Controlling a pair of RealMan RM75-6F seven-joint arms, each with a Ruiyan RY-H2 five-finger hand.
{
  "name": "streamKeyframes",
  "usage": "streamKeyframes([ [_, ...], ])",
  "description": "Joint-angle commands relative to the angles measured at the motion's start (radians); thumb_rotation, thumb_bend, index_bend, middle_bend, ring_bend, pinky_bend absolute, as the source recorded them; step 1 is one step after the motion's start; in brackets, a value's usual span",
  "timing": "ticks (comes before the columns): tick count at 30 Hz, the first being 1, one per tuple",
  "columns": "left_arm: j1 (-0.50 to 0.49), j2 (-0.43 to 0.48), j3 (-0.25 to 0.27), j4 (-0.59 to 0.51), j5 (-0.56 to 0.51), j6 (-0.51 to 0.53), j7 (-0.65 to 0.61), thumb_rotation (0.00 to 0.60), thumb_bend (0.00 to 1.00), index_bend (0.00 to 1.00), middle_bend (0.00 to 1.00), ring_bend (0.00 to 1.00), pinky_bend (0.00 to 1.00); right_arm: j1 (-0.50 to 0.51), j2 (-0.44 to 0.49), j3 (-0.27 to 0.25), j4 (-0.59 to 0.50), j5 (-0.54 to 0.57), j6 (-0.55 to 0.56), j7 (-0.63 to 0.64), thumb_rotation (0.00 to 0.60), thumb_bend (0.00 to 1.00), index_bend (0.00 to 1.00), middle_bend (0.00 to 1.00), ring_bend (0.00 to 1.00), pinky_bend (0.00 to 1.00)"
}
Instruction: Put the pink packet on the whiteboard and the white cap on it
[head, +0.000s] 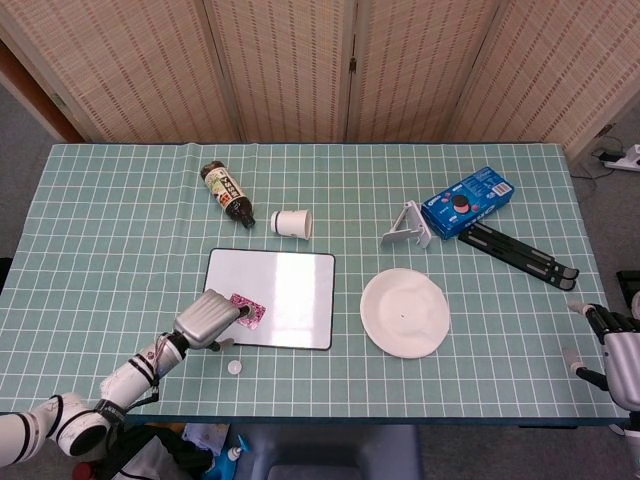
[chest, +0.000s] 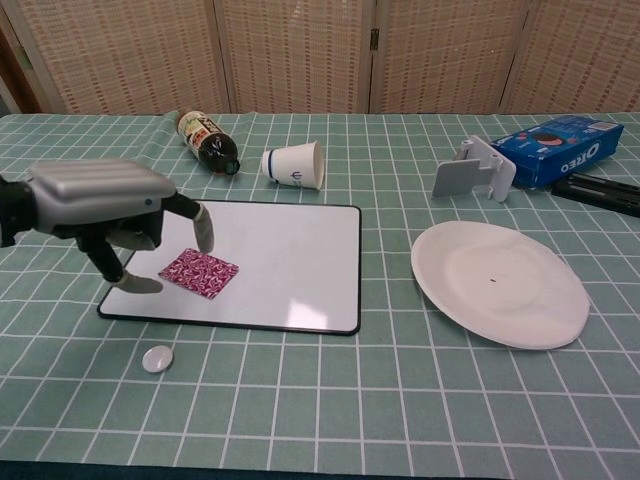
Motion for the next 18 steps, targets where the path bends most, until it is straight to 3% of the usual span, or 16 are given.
streamKeyframes([
  [1, 0.02, 0.027, 0.082, 0.028, 0.216, 0.084, -0.151, 0.6, 0.24, 0.36, 1.0, 1.0, 1.0, 0.002, 0.0, 0.0, -0.005, -0.003, -0.001, -0.005, 0.6, 0.19, 0.27, 0.34, 0.38, 0.41],
  [7, 0.022, -0.005, 0.12, 0.063, 0.305, 0.103, -0.146, 0.6, 0.24, 0.36, 1.0, 1.0, 1.0, 0.003, 0.001, 0.0, -0.012, -0.006, 0.001, -0.011, 0.6, 0.19, 0.27, 0.34, 0.38, 0.41],
  [18, 0.035, -0.08, 0.129, 0.151, 0.308, 0.084, -0.123, 0.6, 0.24, 0.4, 1.0, 1.0, 1.0, 0.002, 0.004, -0.002, -0.021, -0.007, 0.002, -0.019, 0.6, 0.19, 0.27, 0.34, 0.38, 0.41],
])
